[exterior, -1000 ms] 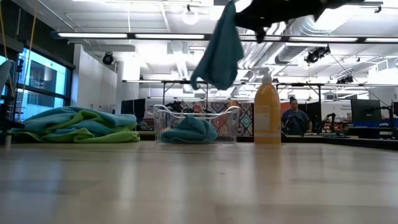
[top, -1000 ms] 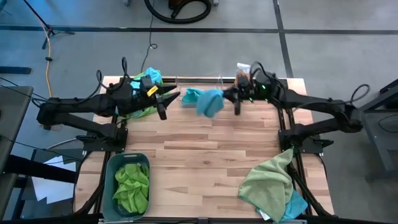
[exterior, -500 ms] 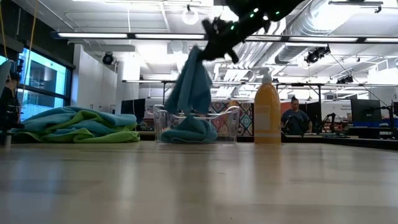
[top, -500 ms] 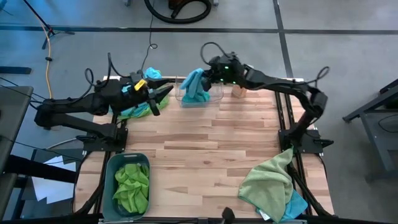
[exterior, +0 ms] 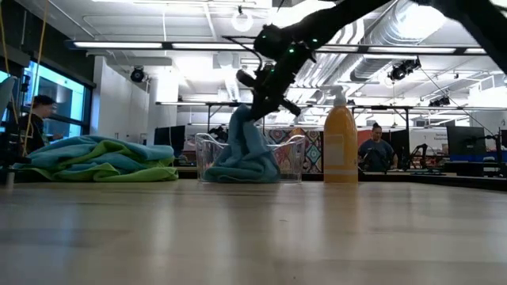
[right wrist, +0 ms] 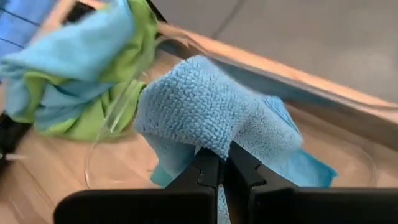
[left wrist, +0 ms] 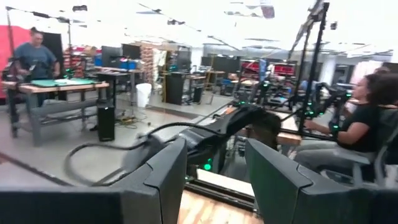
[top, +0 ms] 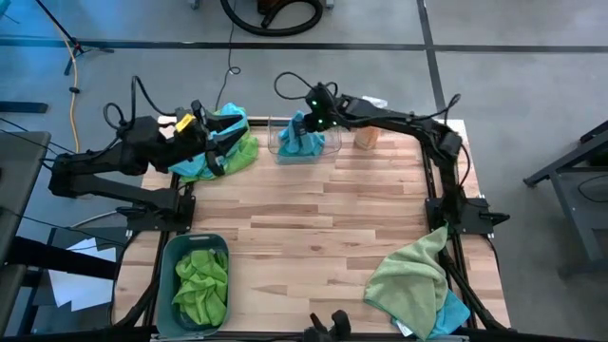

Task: Sort microfiber towel by color & place in baskets
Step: Put the blue microfiber towel into the transparent bin

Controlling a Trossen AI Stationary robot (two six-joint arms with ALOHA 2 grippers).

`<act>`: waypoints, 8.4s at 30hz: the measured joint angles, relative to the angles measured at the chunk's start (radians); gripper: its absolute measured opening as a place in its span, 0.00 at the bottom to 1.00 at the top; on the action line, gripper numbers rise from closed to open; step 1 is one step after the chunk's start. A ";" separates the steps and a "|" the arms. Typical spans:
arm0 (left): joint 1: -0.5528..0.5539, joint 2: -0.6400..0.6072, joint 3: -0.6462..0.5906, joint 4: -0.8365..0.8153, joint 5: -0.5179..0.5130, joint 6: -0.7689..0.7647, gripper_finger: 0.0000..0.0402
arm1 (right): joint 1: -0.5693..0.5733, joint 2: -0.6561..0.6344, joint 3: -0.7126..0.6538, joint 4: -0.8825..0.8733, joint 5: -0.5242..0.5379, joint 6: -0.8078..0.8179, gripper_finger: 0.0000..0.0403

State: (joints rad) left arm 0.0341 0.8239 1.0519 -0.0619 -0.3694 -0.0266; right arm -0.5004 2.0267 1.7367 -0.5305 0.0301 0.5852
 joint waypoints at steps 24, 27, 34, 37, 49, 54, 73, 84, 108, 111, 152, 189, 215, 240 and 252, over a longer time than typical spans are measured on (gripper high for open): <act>0.000 -0.027 0.000 -0.134 0.031 -0.033 0.38 | -0.021 0.427 0.508 -0.572 -0.144 0.125 0.00; 0.000 -0.026 0.000 -0.136 0.031 -0.042 0.38 | -0.021 0.427 0.508 -0.571 -0.146 0.124 0.03; 0.000 -0.027 0.000 -0.163 0.031 -0.050 0.38 | -0.021 0.428 0.508 -0.577 -0.169 0.033 0.29; 0.000 -0.032 0.000 -0.175 0.031 -0.050 0.38 | -0.021 0.421 0.508 -0.603 -0.139 -0.005 0.43; 0.000 -0.032 0.002 -0.211 0.005 -0.050 0.38 | -0.033 0.318 0.507 -0.644 -0.154 -0.079 0.67; 0.000 -0.032 0.002 -0.235 -0.013 -0.069 0.38 | -0.042 0.234 0.507 -0.631 -0.109 -0.115 0.68; 0.000 -0.006 0.001 -0.342 -0.038 -0.121 0.38 | 0.180 -0.061 0.454 -0.801 0.068 -0.480 0.67; 0.000 0.005 0.001 -0.341 -0.038 -0.121 0.38 | 0.296 -0.547 -0.408 -0.397 -0.005 -0.295 0.64; 0.000 0.024 0.000 -0.342 -0.037 -0.155 0.38 | 0.419 -0.909 -0.769 0.418 -0.132 -0.298 0.64; 0.000 0.023 0.000 -0.339 -0.037 -0.144 0.38 | 0.419 -0.908 -0.769 0.409 -0.161 -0.299 0.64; 0.601 0.337 0.089 -0.991 0.063 -0.132 0.39 | 0.419 -0.907 -0.769 0.401 -0.150 -0.403 0.64; 0.817 0.767 0.089 -1.009 0.006 -0.093 0.38 | 0.419 -0.907 -0.769 0.334 -0.076 -0.384 0.64; 0.816 0.835 0.089 -0.990 -0.038 -0.035 0.17 | 0.419 -0.907 -0.769 0.332 -0.077 -0.384 0.64; 0.849 0.372 0.360 -0.942 -0.038 0.049 0.00 | 0.419 -0.907 -0.769 0.331 -0.060 -0.385 0.64; 0.790 0.363 0.652 -0.640 0.111 0.035 0.00 | 0.418 -0.907 -0.769 0.332 -0.059 -0.349 0.64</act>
State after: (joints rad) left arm 0.8245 1.1870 1.7042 -0.7015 -0.2587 0.0085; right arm -0.0826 1.1194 0.9680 -0.1989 -0.0294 0.2363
